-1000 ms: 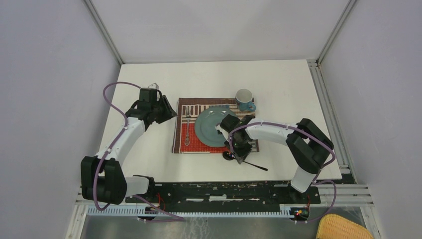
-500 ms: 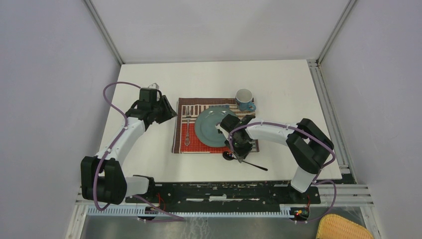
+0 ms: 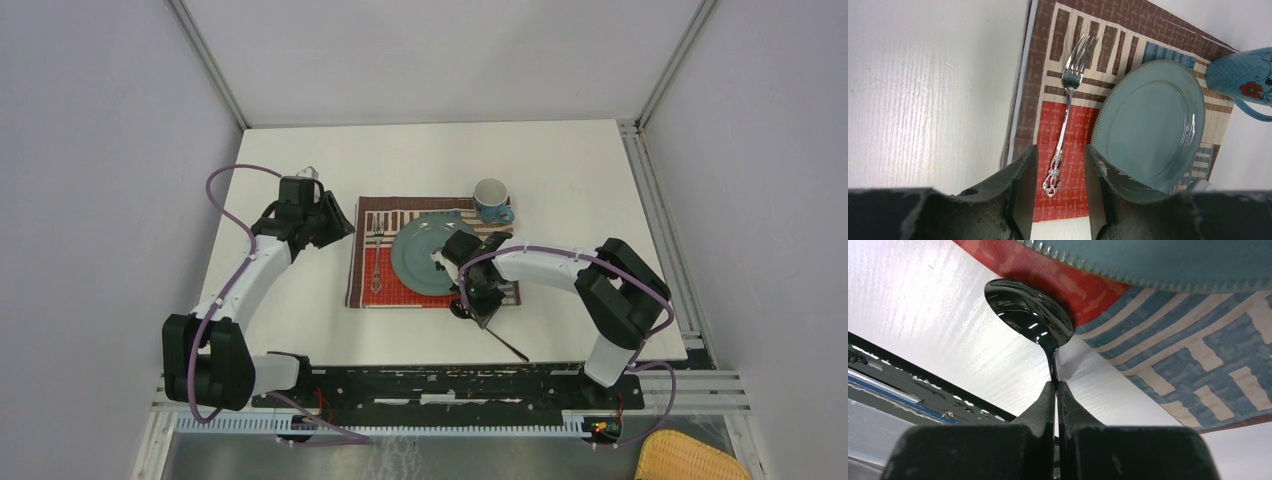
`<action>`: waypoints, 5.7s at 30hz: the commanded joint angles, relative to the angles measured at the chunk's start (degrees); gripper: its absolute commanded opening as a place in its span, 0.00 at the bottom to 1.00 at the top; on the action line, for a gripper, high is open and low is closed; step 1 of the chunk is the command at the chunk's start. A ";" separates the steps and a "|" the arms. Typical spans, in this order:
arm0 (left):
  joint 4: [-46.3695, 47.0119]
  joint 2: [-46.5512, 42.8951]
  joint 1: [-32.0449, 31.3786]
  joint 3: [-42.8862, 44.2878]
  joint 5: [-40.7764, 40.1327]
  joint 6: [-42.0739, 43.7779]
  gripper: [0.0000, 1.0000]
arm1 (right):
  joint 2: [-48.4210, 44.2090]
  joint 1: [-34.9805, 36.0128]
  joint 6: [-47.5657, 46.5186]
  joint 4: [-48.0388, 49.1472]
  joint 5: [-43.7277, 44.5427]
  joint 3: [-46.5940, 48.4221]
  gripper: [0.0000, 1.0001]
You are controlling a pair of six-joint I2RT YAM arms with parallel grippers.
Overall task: Set the dinner table for one person
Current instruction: Adjust the spoon with the napkin, then reset both arms
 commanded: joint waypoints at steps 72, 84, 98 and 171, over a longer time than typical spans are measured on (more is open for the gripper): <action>1.52 -5.01 0.53 0.01 -4.50 -0.81 0.46 | 0.66 -19.21 26.24 7.54 18.15 12.61 0.00; 1.97 -4.86 0.56 -0.31 -5.28 -0.56 0.46 | 3.18 -19.49 26.42 8.60 16.45 11.55 0.00; 1.78 -4.41 0.56 0.37 -5.36 -0.23 0.46 | 7.59 -19.46 27.25 10.22 15.93 11.16 0.00; -3.38 -6.12 0.35 5.83 -20.59 9.33 1.00 | -22.05 -19.48 5.65 13.47 32.29 16.46 0.98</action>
